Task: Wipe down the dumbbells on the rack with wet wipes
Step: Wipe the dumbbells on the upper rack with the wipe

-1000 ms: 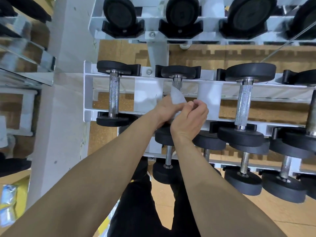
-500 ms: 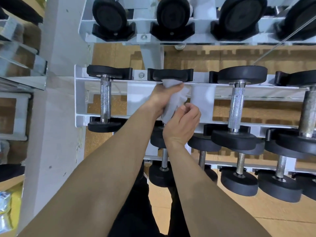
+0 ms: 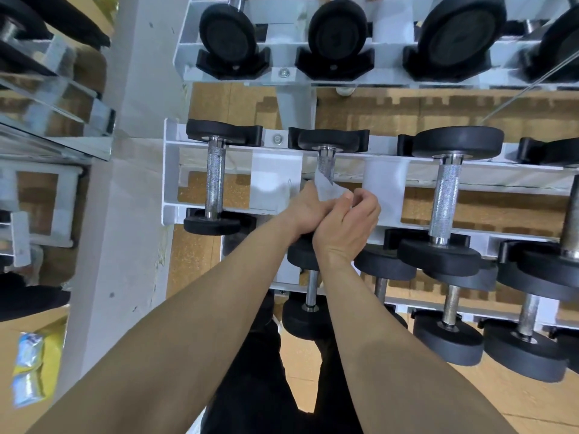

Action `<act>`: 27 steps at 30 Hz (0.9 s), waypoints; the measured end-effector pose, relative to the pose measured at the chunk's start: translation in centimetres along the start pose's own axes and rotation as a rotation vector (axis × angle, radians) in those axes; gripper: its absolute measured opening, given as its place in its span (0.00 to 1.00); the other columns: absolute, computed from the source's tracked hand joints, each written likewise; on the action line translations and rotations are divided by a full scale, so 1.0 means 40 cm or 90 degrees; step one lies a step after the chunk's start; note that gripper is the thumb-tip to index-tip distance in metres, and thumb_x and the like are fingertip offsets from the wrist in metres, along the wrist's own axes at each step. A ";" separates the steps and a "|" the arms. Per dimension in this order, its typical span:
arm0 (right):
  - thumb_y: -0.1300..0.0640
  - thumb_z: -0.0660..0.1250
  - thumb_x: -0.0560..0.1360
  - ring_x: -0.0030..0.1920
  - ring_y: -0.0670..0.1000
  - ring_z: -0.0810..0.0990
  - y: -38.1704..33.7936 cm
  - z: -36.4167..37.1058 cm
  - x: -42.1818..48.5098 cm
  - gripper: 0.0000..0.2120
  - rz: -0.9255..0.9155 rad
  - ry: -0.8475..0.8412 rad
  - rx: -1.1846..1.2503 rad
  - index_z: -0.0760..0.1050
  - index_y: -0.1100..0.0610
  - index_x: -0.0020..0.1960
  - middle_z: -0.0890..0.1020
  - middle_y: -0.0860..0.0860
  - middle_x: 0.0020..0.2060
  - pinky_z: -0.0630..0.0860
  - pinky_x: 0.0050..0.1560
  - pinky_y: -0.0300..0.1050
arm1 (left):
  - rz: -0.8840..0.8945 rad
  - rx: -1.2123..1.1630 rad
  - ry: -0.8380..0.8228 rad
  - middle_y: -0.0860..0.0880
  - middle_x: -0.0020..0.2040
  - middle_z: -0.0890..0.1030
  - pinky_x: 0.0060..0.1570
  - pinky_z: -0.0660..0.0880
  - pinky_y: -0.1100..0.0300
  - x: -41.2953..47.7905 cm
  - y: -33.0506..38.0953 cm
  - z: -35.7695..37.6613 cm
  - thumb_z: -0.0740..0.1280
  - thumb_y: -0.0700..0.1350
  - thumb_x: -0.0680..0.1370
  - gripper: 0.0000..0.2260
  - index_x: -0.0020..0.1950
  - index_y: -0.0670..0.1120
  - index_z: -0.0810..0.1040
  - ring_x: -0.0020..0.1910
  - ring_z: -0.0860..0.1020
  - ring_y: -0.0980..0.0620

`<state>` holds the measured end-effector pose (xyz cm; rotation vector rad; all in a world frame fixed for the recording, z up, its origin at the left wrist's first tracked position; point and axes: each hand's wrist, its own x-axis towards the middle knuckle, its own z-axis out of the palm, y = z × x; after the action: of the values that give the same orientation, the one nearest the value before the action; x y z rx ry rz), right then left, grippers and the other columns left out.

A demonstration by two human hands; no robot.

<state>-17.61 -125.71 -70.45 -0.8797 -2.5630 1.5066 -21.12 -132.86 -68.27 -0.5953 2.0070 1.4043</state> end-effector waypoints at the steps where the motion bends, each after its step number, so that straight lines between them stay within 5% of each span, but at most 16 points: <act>1: 0.49 0.55 0.81 0.55 0.51 0.70 -0.001 -0.001 -0.001 0.17 -0.001 0.000 0.002 0.72 0.59 0.62 0.75 0.53 0.57 0.68 0.56 0.46 | 0.015 0.031 0.007 0.50 0.46 0.83 0.45 0.78 0.61 -0.011 -0.005 -0.003 0.70 0.52 0.80 0.12 0.55 0.45 0.79 0.47 0.82 0.51; 4: 0.48 0.53 0.80 0.55 0.50 0.70 0.000 -0.002 0.000 0.19 -0.005 -0.007 0.017 0.72 0.59 0.62 0.76 0.53 0.57 0.66 0.56 0.43 | 0.046 0.112 0.049 0.47 0.44 0.82 0.47 0.75 0.55 -0.053 -0.036 -0.014 0.65 0.44 0.83 0.05 0.48 0.47 0.77 0.46 0.80 0.48; 9: 0.46 0.51 0.81 0.56 0.53 0.74 0.005 -0.008 0.010 0.21 0.020 -0.050 0.040 0.73 0.59 0.63 0.77 0.51 0.56 0.69 0.56 0.47 | 0.031 0.095 0.085 0.48 0.38 0.80 0.39 0.74 0.56 -0.104 -0.070 -0.058 0.62 0.36 0.79 0.11 0.43 0.50 0.77 0.40 0.78 0.45; 13: 0.47 0.53 0.82 0.58 0.51 0.74 0.000 -0.041 0.016 0.18 0.058 -0.105 0.067 0.73 0.54 0.63 0.77 0.49 0.57 0.67 0.56 0.44 | 0.047 -0.235 0.095 0.44 0.47 0.84 0.48 0.79 0.51 -0.161 -0.051 -0.102 0.66 0.36 0.78 0.09 0.56 0.44 0.81 0.45 0.83 0.46; 17: 0.48 0.57 0.81 0.49 0.47 0.77 -0.047 -0.115 0.010 0.12 0.086 -0.241 0.220 0.78 0.50 0.50 0.80 0.43 0.44 0.73 0.58 0.50 | 0.034 -0.457 -0.006 0.42 0.47 0.83 0.44 0.80 0.56 -0.186 -0.041 -0.103 0.64 0.33 0.79 0.12 0.62 0.39 0.77 0.44 0.84 0.46; 21: 0.40 0.66 0.76 0.52 0.59 0.84 -0.074 -0.173 0.041 0.19 0.232 -0.443 0.305 0.82 0.55 0.51 0.87 0.53 0.47 0.77 0.58 0.56 | 0.009 -0.470 -0.032 0.36 0.58 0.82 0.54 0.80 0.48 -0.169 -0.049 -0.078 0.70 0.39 0.74 0.24 0.70 0.38 0.73 0.54 0.83 0.40; 24: 0.55 0.75 0.72 0.51 0.58 0.84 -0.070 -0.192 0.068 0.11 0.183 -0.430 0.243 0.80 0.54 0.52 0.84 0.55 0.55 0.79 0.53 0.53 | -0.024 -0.478 0.005 0.38 0.58 0.83 0.52 0.79 0.50 -0.152 -0.056 -0.076 0.70 0.49 0.73 0.27 0.70 0.39 0.74 0.55 0.82 0.40; 27: 0.67 0.71 0.75 0.48 0.51 0.85 -0.072 -0.198 0.094 0.18 0.150 -0.452 0.239 0.76 0.48 0.57 0.81 0.53 0.57 0.82 0.49 0.51 | -0.011 -0.480 -0.002 0.42 0.61 0.83 0.59 0.79 0.46 -0.151 -0.049 -0.076 0.70 0.60 0.77 0.27 0.70 0.44 0.76 0.60 0.82 0.42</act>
<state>-19.60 -118.65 -64.85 -0.6986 -2.4562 2.6622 -16.21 -136.29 -64.59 -0.9109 1.4115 2.1448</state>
